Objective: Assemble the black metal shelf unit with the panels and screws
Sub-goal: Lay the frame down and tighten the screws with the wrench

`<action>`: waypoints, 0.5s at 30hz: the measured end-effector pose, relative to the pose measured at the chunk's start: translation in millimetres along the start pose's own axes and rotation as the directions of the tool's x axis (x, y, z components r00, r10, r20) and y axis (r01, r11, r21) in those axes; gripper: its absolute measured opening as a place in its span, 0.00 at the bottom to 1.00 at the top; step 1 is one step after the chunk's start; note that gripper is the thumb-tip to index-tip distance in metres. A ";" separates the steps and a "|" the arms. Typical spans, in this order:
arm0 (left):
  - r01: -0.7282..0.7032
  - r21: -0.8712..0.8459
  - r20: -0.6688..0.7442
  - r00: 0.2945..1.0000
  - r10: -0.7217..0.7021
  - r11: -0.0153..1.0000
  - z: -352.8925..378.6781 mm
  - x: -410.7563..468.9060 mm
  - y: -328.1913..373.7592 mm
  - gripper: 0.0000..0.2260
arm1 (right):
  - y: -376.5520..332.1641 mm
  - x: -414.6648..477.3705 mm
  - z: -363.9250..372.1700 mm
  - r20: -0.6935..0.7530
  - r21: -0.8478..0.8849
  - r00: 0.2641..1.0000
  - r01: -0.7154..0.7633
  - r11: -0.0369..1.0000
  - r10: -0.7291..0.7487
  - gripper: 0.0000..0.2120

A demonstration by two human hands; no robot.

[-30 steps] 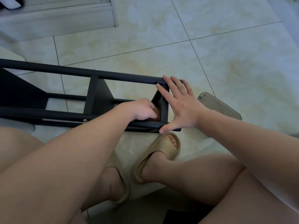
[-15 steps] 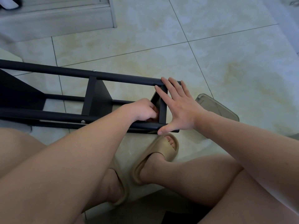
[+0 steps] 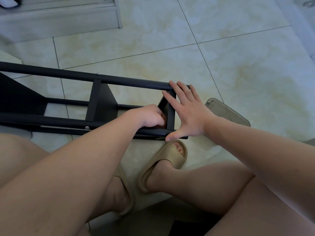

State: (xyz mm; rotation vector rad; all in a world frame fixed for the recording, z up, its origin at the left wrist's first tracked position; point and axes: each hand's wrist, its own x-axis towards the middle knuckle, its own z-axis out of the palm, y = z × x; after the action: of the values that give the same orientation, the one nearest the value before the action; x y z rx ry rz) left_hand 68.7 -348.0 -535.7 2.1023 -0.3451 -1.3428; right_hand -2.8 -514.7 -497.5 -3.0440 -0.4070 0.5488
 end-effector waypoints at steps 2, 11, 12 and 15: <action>0.018 -0.009 0.012 1.000 -0.018 1.000 -0.3 -0.9 -0.2 0.14 | -1.0 -0.5 -0.5 0.004 -0.005 1.000 -0.002 1.000 0.002 0.69; -0.016 -0.100 0.035 0.999 0.020 0.995 -2.9 -2.1 -3.5 0.07 | -4.0 -2.1 -4.8 0.025 -0.027 1.000 -0.016 1.000 0.017 0.69; -0.014 -0.101 0.036 0.999 0.018 0.995 -3.0 -2.6 -3.6 0.07 | -4.4 -2.2 -5.3 0.026 -0.030 0.999 -0.018 0.999 0.019 0.69; -0.015 -0.100 0.047 0.999 0.020 0.995 -3.7 -5.1 -3.3 0.12 | -5.1 -2.3 -6.7 0.031 -0.035 0.999 -0.023 0.999 0.024 0.69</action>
State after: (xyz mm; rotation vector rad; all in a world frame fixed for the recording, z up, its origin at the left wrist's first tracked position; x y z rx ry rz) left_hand 69.4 -341.4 -533.0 1.9834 -0.3090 -1.3737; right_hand -3.9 -510.2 -490.0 -3.0812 -0.3858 0.5973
